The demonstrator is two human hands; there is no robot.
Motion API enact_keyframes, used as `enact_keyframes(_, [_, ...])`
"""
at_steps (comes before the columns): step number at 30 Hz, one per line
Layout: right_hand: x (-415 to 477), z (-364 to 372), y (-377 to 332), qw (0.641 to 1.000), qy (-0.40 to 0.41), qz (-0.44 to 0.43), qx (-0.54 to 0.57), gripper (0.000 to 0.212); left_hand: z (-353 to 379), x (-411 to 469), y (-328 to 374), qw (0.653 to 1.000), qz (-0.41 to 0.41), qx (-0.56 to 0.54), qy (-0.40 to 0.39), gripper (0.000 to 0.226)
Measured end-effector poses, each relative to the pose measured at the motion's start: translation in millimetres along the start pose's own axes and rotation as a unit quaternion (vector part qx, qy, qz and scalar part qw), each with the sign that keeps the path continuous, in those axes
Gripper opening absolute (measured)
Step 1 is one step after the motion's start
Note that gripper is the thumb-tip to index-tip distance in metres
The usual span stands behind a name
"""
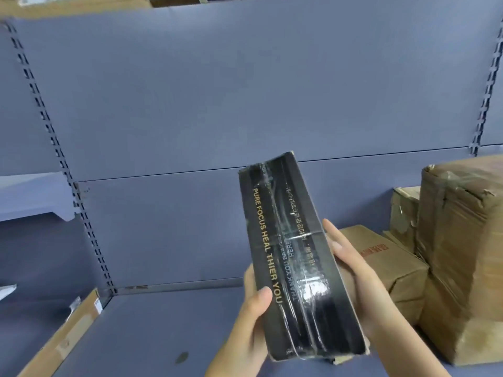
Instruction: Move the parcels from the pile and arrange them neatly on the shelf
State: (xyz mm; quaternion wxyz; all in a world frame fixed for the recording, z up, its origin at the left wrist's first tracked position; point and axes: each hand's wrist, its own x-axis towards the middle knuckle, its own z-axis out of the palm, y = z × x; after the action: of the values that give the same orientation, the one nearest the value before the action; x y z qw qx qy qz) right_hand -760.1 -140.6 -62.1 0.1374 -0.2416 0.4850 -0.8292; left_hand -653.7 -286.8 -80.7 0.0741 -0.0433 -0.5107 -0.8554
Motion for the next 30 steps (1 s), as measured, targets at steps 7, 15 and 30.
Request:
enact_keyframes(7, [-13.0, 8.8, 5.3, 0.970, -0.071, -0.062, -0.225, 0.102, 3.0, 10.9, 14.2, 0.931, 0.186, 0.298, 0.101, 0.097])
enact_keyframes(15, [-14.3, 18.4, 16.2, 0.972, -0.026, -0.032, -0.232, 0.108, 12.9, 7.1, 6.1, 0.825, 0.231, 0.475, 0.201, 0.120])
enact_keyframes(30, [-20.3, -4.5, 21.5, 0.995, 0.039, -0.050, -0.079, 0.065, 0.3, 24.6, -10.2, 0.975, 0.072, 0.199, 0.061, 0.054])
